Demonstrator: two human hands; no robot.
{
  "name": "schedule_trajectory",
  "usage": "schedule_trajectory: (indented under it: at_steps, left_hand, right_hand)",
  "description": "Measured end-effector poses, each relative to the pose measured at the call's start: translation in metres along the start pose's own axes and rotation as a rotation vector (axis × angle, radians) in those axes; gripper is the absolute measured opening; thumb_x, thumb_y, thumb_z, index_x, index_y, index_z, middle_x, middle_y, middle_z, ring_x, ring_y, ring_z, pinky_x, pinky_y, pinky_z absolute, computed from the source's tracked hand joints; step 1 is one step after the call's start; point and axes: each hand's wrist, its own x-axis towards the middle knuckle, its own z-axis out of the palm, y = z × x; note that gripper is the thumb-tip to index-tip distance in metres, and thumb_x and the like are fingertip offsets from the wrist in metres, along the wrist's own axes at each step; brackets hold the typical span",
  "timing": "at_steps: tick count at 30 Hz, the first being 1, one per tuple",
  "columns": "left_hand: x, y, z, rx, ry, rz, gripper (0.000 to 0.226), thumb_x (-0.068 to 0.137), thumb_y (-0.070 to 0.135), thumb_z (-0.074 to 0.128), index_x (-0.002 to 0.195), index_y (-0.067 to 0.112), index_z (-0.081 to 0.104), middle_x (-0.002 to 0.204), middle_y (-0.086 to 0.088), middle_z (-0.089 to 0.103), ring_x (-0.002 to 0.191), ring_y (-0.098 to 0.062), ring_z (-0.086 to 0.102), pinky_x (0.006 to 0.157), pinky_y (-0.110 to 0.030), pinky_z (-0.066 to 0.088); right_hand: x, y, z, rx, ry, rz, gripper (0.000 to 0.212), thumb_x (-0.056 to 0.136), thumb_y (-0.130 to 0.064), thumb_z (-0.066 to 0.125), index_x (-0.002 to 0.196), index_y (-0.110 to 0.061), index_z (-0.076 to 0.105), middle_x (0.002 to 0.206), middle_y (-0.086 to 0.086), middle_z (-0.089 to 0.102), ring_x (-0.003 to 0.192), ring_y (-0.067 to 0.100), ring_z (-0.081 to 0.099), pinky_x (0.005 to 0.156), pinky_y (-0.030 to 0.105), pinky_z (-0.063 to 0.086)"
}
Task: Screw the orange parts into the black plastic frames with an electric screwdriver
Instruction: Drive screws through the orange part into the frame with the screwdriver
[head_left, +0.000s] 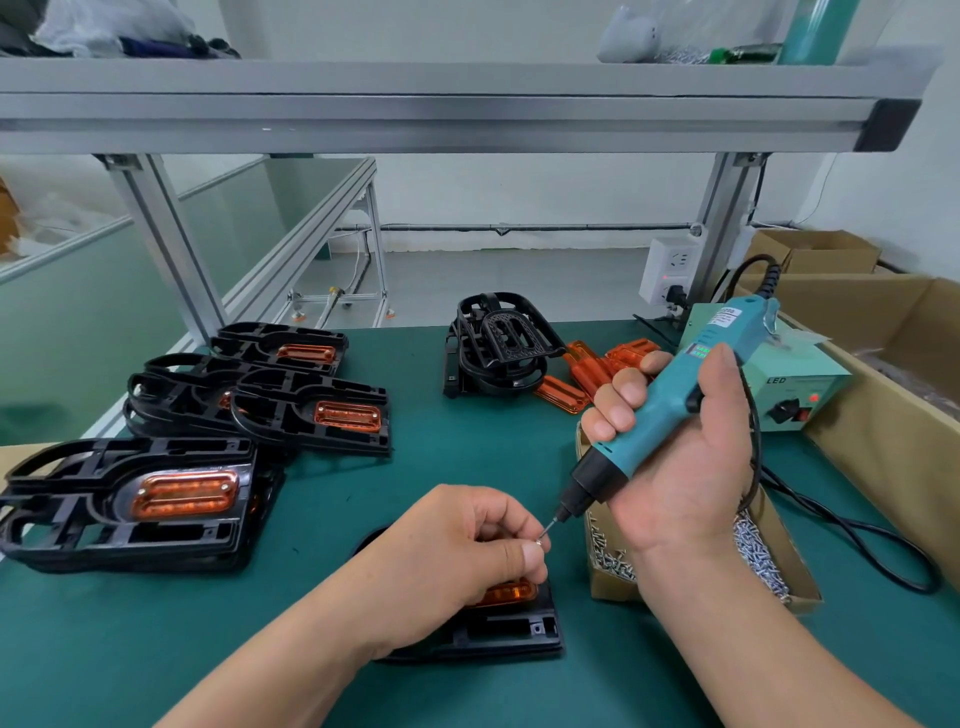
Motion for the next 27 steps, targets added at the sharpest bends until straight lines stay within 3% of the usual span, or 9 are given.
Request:
schedule_trajectory:
  at_steps: [10, 18, 27]
  left_hand:
    - [-0.0014, 0.0024, 0.0003, -0.010, 0.001, -0.013, 0.009, 0.090, 0.028, 0.071, 0.094, 0.022, 0.075, 0.092, -0.002, 0.080, 0.053, -0.006, 0.043, 0.052, -0.017, 0.036]
    - [-0.0014, 0.0031, -0.0004, -0.030, 0.002, -0.016, 0.009, 0.091, 0.025, 0.071, 0.095, 0.018, 0.075, 0.093, -0.005, 0.080, 0.051, -0.003, 0.045, 0.051, -0.016, 0.036]
    - [-0.0016, 0.0032, 0.0008, 0.013, 0.007, -0.015, 0.014, 0.087, 0.034, 0.071, 0.093, 0.023, 0.075, 0.091, -0.001, 0.080, 0.052, -0.004, 0.045, 0.052, -0.016, 0.037]
  right_hand:
    - [0.0004, -0.0008, -0.0005, 0.004, -0.024, 0.006, 0.041, 0.106, -0.054, 0.047, 0.096, -0.015, 0.055, 0.078, 0.003, 0.046, 0.062, 0.015, 0.043, 0.058, 0.028, 0.039]
    - [-0.0003, -0.0005, -0.0005, 0.006, -0.031, 0.013, 0.041, 0.107, -0.054, 0.047, 0.096, -0.015, 0.056, 0.079, 0.003, 0.046, 0.062, 0.015, 0.044, 0.058, 0.028, 0.040]
    - [-0.0020, -0.0018, 0.0014, -0.008, -0.048, 0.006, 0.040, 0.106, -0.053, 0.047, 0.097, -0.015, 0.054, 0.078, 0.004, 0.045, 0.062, 0.016, 0.043, 0.058, 0.028, 0.040]
